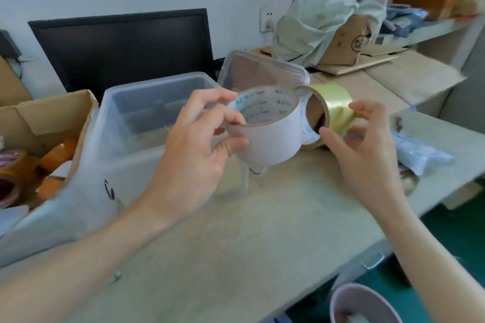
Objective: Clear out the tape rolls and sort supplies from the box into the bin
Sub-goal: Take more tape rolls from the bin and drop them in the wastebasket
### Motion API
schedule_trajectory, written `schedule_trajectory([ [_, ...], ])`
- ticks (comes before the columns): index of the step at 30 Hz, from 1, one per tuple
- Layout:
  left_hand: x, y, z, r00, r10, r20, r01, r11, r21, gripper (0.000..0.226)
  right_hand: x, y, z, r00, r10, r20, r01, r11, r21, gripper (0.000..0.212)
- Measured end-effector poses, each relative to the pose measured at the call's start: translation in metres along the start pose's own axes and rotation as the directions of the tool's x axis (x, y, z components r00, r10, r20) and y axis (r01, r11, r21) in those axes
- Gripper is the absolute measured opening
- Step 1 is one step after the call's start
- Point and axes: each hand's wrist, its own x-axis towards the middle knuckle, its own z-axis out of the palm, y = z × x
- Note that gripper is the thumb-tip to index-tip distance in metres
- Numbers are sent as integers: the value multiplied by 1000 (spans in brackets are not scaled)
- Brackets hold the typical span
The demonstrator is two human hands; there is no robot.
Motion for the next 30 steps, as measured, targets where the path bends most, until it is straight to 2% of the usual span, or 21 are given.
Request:
schedule_trajectory([
  [7,-57,23,63,987,21,159,-13,999,-51,13,-94,42,-68,980,193,-44,-196,979,-64,43],
  [12,-89,36,117,963,79,258,-82,997,-2,15,-151,73,-101,925,358,-127,-369,926,-75,46],
  [16,-110,56,158,933,105,343,-82,993,-81,11,-181,93,-129,869,437,-233,-466,880,-88,46],
  [20,-127,78,195,907,85,413,-13,985,-173,11,-207,119,-155,807,498,-318,-553,825,-113,48],
  [24,-143,83,233,841,10,540,147,958,-247,16,-235,155,-171,753,540,-376,-632,753,-185,51],
  [27,-157,71,270,753,-60,655,272,935,-226,17,-259,186,-175,715,573,-400,-682,696,-223,54],
  [30,-169,50,310,633,-185,752,458,872,-171,18,-283,217,-171,661,635,-400,-743,630,-228,57],
])
